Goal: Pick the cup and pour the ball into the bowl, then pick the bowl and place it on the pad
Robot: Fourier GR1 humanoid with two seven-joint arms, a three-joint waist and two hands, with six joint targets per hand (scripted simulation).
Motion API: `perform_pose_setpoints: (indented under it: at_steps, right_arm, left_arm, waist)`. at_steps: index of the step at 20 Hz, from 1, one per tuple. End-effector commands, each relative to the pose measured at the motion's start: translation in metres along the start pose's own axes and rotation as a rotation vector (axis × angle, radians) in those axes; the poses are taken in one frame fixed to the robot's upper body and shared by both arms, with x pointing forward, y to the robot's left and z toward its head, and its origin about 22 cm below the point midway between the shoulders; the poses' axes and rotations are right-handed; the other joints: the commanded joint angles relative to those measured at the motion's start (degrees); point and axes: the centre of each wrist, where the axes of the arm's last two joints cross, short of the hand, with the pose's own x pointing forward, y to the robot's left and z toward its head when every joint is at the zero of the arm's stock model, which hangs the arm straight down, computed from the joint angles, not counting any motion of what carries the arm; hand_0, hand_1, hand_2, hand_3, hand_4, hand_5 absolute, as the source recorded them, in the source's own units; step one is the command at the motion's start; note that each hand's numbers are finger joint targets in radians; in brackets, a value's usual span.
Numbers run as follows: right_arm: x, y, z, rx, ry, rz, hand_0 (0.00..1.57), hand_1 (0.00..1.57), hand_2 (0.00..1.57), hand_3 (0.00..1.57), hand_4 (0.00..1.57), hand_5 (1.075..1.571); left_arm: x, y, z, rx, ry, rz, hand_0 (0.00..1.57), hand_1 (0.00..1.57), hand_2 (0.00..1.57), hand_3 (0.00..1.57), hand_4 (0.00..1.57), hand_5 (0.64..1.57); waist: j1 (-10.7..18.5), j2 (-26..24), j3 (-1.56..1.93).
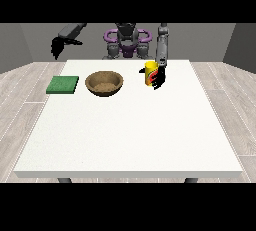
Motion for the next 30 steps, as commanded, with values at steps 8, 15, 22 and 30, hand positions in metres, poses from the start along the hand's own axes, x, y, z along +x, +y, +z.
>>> perform_pose_setpoints:
  at_steps: [8, 15, 22, 30]
  right_arm:
    - [0.011, -0.020, -0.006, -0.024, 0.063, 0.012, 0.00, 0.00, 0.00, 0.00, 0.00, 1.570]
    - [-0.037, -0.018, 0.031, -0.068, 0.224, -0.031, 0.00, 0.00, 0.00, 0.00, 0.00, 1.569]
    - [-0.035, -0.040, 0.026, -0.068, 0.249, -0.032, 0.00, 0.00, 0.00, 0.00, 0.00, 1.568]
    - [-0.038, -0.063, 0.039, -0.065, 0.242, -0.047, 0.00, 0.00, 0.00, 0.00, 0.00, 1.569]
  left_arm:
    - [-0.005, -0.029, 0.024, -0.034, 0.030, -0.233, 1.32, 1.32, 1.57, 1.57, 1.50, 1.256]
    - [0.036, 0.073, -0.081, -0.115, 0.058, -0.669, 1.44, 1.44, 1.57, 1.57, 1.57, 1.303]
    - [0.069, 0.051, -0.133, -0.139, 0.094, -0.864, 1.49, 1.49, 1.57, 1.57, 1.57, 1.273]
    - [0.083, -0.025, -0.132, -0.174, 0.068, -0.981, 1.49, 1.49, 1.57, 1.57, 1.51, 1.267]
  waist:
    - [-0.6, -3.4, -0.75]
    - [3.1, -13.6, -0.48]
    - [2.4, -13.6, -0.66]
    - [2.0, -14.7, -0.65]
